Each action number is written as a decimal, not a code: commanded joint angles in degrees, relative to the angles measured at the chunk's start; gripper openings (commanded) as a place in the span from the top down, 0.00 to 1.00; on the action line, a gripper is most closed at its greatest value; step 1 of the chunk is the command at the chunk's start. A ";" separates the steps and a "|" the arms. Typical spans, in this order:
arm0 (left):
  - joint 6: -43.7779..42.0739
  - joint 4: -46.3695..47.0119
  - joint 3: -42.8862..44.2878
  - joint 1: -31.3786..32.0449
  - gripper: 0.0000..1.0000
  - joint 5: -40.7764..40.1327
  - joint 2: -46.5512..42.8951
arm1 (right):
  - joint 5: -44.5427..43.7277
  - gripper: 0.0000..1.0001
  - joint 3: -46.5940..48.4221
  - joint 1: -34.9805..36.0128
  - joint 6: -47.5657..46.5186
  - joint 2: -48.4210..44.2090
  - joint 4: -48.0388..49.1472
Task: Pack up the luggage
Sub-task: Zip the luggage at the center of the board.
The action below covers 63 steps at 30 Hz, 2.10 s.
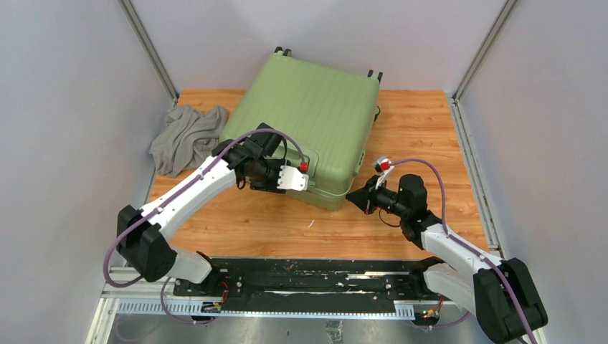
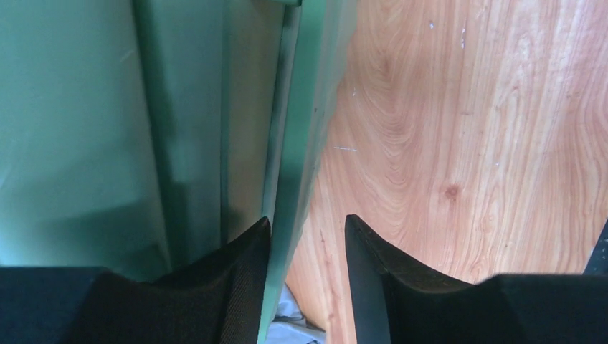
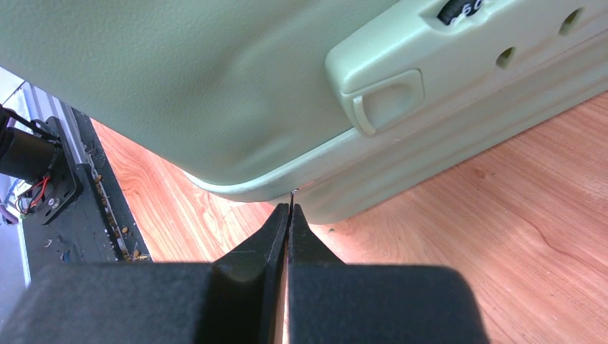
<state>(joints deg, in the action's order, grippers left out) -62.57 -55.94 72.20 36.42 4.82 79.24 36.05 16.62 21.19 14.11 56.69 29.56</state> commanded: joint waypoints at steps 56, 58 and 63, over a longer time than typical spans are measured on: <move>28.64 16.94 5.72 4.16 1.00 -1.47 -1.55 | -12.77 1.00 1.21 28.93 0.76 -9.82 -1.79; 29.69 16.93 5.65 4.64 1.00 -0.38 -1.31 | -17.27 1.00 1.08 30.48 1.25 -10.38 -0.11; 33.40 16.11 8.27 5.23 1.00 1.44 0.11 | -22.66 1.00 4.90 37.46 0.73 -9.31 -2.56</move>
<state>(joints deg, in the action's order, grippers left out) -46.41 -57.67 73.03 39.83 -0.86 79.24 2.00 15.84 48.97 14.02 47.64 22.02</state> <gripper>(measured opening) 0.057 0.007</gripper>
